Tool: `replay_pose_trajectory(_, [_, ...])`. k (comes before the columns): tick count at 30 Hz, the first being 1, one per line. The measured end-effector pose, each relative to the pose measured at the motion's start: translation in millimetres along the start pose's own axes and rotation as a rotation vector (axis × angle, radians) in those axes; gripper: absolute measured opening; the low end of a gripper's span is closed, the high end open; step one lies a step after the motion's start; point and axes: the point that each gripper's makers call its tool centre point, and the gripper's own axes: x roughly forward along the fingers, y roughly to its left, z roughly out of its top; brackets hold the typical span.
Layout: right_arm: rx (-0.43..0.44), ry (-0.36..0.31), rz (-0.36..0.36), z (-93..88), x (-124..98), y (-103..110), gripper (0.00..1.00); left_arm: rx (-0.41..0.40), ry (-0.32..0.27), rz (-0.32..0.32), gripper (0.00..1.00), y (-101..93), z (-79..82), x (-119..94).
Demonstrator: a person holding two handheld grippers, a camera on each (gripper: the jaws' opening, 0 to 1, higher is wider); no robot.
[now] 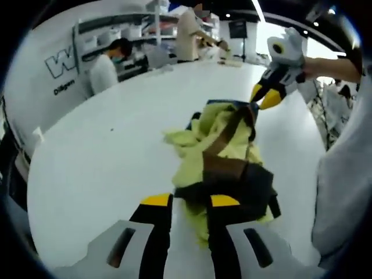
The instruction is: Fold the garment on the visible template until the final outline fits inside the template.
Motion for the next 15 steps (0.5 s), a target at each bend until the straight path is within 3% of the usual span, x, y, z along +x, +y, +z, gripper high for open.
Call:
replay_pose_trajectory(5, [-0.028,0.000,-0.001,3.9,2.4,2.7,0.01,-0.020,-0.017,-0.022,0.00,-4.2,4.6,1.9])
replay_pose_trajectory(7, [-0.020,-0.005,-0.002,4.8,2.9,2.3,0.00,-0.021,-0.017,-0.025,0.00,-4.5,4.7,2.0])
replay_pose_trajectory(8, [0.030,-0.025,0.014,6.7,3.6,3.5,0.00,-0.029,-0.020,-0.016,0.00,-4.6,7.1,1.6])
replay_pose_trajectory(12, [0.033,-0.034,0.006,7.5,0.3,2.8,0.00,-0.060,-0.020,0.021,0.00,0.1,7.4,-1.8])
replay_pose_trajectory(14, [0.139,-0.120,-0.006,21.8,-3.7,2.7,0.00,-0.056,-0.027,0.012,0.00,-3.0,10.0,-4.6])
replay_pose_trajectory(15, [0.145,-0.130,-0.007,24.1,-5.4,2.7,0.00,-0.055,-0.033,0.010,0.00,-6.1,12.9,-7.1])
